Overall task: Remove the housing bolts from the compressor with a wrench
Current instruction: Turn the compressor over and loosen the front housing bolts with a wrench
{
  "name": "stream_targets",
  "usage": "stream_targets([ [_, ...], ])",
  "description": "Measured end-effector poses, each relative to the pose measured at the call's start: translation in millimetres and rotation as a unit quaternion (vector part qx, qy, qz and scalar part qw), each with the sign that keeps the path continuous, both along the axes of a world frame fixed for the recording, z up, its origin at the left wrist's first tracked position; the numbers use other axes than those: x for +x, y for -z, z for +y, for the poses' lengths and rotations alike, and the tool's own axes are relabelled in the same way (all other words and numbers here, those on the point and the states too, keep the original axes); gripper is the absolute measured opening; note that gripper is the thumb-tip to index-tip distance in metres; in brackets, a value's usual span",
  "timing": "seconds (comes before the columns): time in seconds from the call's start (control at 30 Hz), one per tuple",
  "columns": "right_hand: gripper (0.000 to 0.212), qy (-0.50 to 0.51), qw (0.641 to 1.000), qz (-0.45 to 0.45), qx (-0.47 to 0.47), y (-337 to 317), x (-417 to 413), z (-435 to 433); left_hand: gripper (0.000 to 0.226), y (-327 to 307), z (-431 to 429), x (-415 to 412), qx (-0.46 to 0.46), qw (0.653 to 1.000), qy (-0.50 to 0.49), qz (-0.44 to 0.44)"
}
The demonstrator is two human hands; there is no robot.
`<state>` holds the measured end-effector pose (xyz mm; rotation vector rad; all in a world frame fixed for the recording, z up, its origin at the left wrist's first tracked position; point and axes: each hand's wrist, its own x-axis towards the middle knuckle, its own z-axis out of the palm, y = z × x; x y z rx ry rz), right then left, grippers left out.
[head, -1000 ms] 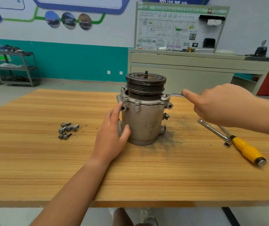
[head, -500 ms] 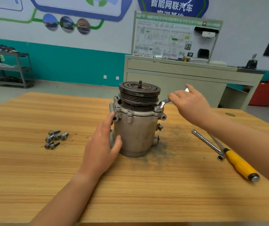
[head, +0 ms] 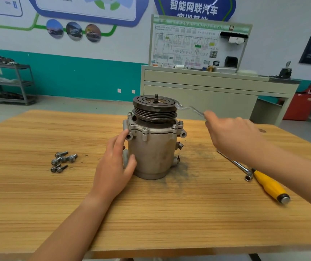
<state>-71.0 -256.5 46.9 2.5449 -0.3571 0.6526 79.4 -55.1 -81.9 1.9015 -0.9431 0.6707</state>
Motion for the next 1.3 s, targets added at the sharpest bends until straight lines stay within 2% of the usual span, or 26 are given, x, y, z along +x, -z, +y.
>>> stream_targets([
  [0.17,0.028,0.023,0.999,0.036,-0.001,4,-13,1,0.072,1,2,-1,0.011,1.000,-0.007,0.006],
  [0.47,0.031,0.015,0.996,0.084,-0.014,-8,-13,21,0.070,0,2,-1,0.013,1.000,0.004,0.016],
  [0.7,0.037,0.061,0.981,0.153,-0.104,-9,-17,40,0.067,-1,2,-2,0.000,1.000,0.010,0.025],
  [1.0,0.042,0.057,0.984,0.150,-0.080,-16,-12,34,0.065,-2,0,-1,-0.004,0.999,0.013,0.030],
  [1.17,0.046,0.050,0.975,0.178,-0.121,-24,-4,24,0.064,-2,-2,2,-0.013,0.999,0.018,0.028],
  [1.23,0.043,0.057,0.974,0.166,-0.143,-25,1,14,0.065,-3,-3,2,-0.016,0.999,0.022,0.028],
  [1.3,0.038,0.051,0.982,0.127,-0.127,-24,8,2,0.065,-2,-3,3,-0.018,0.999,0.024,0.026],
])
